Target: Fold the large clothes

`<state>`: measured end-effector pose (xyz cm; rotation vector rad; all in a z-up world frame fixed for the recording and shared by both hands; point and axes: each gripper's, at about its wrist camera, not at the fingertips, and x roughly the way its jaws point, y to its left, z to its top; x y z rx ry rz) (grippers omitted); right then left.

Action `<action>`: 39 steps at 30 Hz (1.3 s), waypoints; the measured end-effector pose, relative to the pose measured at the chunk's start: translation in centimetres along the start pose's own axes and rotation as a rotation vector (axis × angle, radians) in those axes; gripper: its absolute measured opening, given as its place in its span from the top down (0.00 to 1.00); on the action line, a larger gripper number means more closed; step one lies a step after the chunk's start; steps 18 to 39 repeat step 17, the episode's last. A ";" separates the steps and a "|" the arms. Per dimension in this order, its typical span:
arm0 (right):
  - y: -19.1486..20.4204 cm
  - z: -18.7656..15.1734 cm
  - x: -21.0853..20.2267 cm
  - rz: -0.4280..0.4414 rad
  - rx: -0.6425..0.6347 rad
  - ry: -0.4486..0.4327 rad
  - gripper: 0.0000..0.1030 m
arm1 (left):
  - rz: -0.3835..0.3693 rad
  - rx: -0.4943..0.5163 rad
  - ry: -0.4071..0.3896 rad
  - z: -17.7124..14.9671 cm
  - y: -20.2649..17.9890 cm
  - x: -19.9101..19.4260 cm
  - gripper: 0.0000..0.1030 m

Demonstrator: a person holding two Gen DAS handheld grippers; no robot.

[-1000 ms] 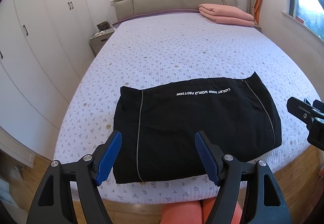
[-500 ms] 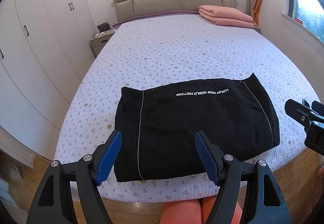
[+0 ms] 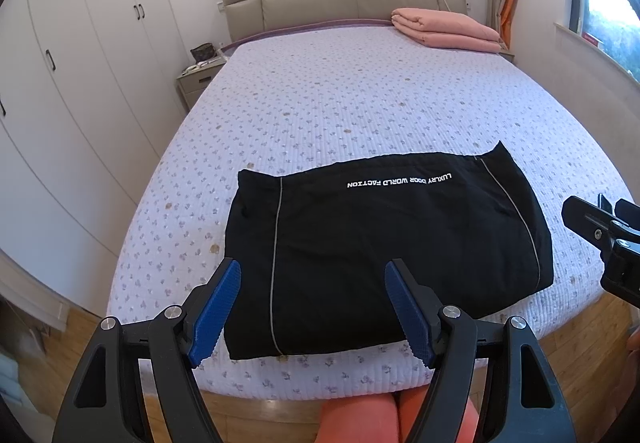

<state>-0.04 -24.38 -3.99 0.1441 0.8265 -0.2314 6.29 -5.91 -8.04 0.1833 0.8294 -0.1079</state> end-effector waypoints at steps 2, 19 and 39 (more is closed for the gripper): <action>0.0 0.0 0.0 0.001 -0.002 0.000 0.03 | 0.002 0.002 -0.002 0.0 0.0 0.0 0.26; 0.1 0.2 0.2 -0.008 -0.009 -0.005 0.03 | 0.070 0.013 -0.043 0.1 0.3 -0.1 0.26; 0.1 0.2 0.2 -0.008 -0.009 -0.005 0.03 | 0.070 0.013 -0.043 0.1 0.3 -0.1 0.26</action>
